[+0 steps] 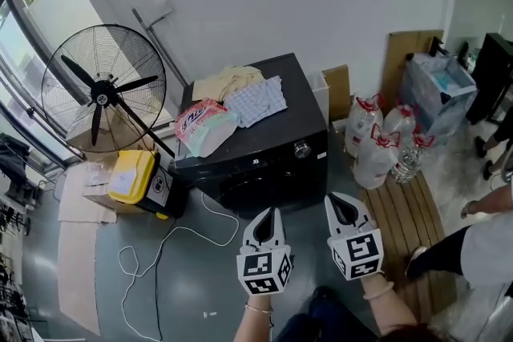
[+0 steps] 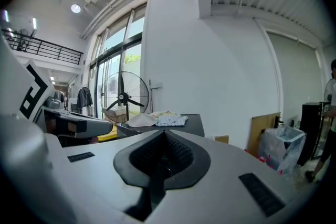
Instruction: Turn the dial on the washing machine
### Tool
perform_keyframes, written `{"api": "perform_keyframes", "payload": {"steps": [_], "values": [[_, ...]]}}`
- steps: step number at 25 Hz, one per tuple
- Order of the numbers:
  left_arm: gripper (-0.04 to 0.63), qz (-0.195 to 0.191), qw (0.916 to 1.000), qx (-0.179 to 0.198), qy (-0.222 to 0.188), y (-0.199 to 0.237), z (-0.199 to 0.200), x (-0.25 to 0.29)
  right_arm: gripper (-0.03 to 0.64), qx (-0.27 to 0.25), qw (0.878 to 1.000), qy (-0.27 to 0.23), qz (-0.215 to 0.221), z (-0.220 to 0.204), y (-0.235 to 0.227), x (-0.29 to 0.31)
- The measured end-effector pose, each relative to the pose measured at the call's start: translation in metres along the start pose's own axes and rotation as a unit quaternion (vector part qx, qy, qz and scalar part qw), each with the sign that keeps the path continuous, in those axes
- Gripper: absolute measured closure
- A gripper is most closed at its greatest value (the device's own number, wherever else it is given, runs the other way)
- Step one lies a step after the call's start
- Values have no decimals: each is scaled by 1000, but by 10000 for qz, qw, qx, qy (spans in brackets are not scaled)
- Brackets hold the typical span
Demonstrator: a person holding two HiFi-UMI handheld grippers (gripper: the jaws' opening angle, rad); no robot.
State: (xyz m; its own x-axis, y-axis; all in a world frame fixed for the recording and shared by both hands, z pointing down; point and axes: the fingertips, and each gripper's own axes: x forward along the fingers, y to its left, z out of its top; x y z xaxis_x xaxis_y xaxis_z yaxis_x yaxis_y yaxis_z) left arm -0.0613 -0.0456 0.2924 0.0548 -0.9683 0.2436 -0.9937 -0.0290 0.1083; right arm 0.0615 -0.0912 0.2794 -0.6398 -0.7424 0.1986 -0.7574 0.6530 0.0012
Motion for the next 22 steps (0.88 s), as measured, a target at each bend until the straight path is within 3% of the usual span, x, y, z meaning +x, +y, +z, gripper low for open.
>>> {"api": "perform_keyframes", "payload": {"steps": [9, 15, 22], "values": [[581, -133, 9999, 35, -31, -1, 16, -42, 591, -40, 9999, -124, -97, 24, 23, -32], [581, -231, 9997, -9, -95, -10, 31, -68, 591, 231, 9991, -301, -161, 44, 34, -57], [581, -348, 9992, 112, -166, -19, 45, -95, 591, 33, 9989, -459, -119, 65, 52, -79]]}}
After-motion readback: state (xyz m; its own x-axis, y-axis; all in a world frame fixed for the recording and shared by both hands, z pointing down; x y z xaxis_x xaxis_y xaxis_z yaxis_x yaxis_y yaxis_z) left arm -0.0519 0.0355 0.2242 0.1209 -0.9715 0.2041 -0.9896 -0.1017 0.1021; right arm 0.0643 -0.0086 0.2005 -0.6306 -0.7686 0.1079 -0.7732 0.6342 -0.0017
